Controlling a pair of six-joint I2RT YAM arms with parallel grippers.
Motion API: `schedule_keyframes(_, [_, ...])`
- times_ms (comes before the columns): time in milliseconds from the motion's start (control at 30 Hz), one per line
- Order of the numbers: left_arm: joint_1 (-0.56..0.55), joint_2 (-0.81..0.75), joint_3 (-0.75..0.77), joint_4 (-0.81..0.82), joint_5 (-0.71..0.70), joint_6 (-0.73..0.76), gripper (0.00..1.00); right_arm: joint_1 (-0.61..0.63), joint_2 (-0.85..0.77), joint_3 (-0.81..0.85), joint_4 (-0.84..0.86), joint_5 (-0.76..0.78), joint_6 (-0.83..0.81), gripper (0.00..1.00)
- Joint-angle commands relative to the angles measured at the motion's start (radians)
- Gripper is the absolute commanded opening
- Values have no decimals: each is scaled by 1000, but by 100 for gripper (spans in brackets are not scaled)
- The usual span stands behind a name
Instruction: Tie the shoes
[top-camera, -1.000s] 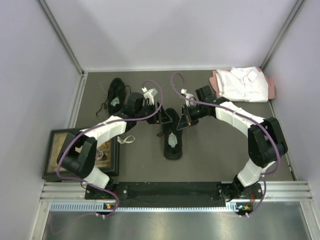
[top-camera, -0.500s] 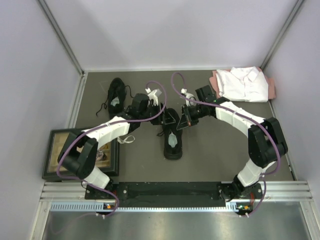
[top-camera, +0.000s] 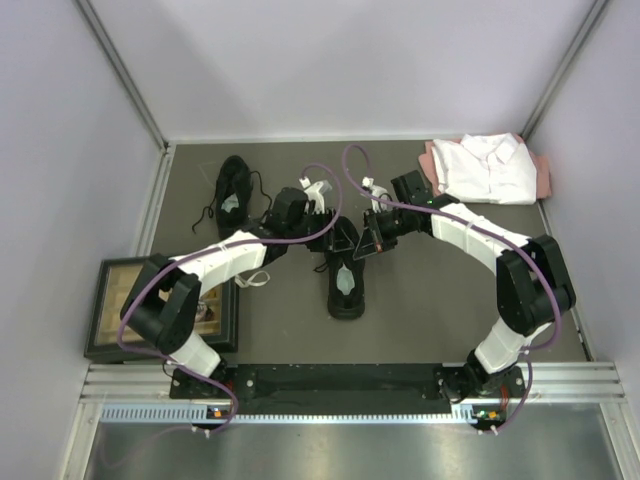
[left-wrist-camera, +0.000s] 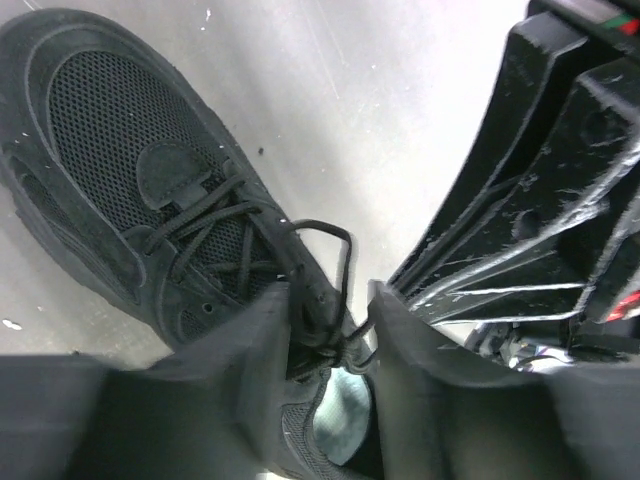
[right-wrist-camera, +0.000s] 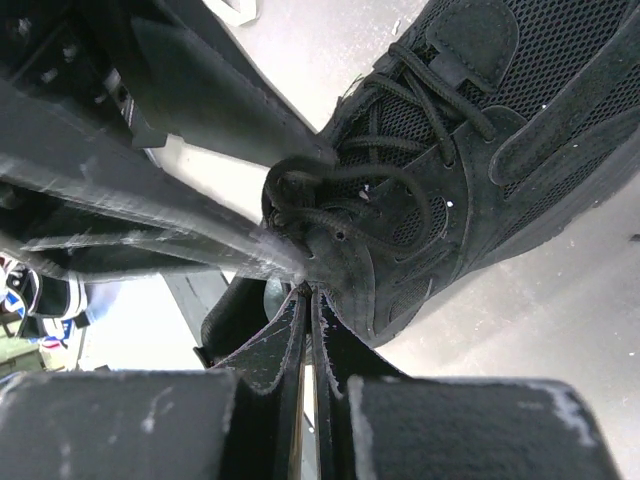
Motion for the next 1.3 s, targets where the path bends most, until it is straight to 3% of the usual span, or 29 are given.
schedule_keyframes(0, [-6, 4, 43, -15, -15, 45, 34, 8, -49, 0, 29, 0, -9, 0])
schedule_keyframes(33, [-5, 2, 45, -17, -15, 53, 28, 8, -49, 1, 26, 0, -13, 0])
schedule_keyframes(67, [-5, 1, 45, -15, -15, 59, 11, 8, -46, 1, 21, 0, -16, 0])
schedule_keyframes(133, [-2, -1, 48, -15, -27, 71, 0, 5, -50, 3, 3, 3, -26, 0])
schedule_keyframes(700, [122, -24, 37, -11, -20, 217, 0, -38, -111, -80, -99, 32, -128, 0])
schedule_keyframes(1267, [153, -19, -4, 67, 62, 171, 0, -38, -90, -60, -68, 7, -109, 0])
